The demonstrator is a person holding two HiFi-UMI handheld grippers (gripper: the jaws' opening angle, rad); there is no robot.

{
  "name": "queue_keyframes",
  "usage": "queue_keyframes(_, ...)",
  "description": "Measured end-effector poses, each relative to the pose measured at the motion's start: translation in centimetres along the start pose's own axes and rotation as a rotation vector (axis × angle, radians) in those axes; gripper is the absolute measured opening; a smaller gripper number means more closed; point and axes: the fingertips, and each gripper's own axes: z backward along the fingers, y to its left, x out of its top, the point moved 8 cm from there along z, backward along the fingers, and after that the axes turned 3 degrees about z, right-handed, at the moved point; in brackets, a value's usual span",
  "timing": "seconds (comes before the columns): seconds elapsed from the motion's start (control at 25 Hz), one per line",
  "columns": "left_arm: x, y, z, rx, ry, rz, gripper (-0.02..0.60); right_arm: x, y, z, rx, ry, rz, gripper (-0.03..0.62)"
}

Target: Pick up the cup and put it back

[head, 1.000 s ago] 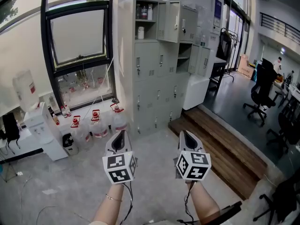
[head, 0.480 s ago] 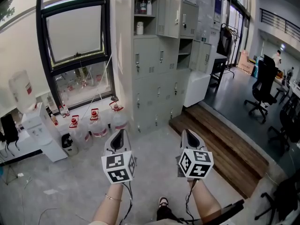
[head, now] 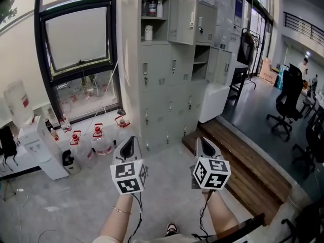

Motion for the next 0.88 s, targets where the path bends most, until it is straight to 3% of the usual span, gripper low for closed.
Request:
queue_keyframes(0.52,-0.9,-6.1,-16.7,-0.001,-0.023,-0.017,0.009,0.6,-11.0,-13.7,0.021,0.006,0.016,-0.008)
queue_keyframes(0.88,-2.3,-6.7,-23.6,0.031,0.017,-0.064,0.009,-0.8,-15.2,-20.8,0.047,0.03,-0.011,-0.008)
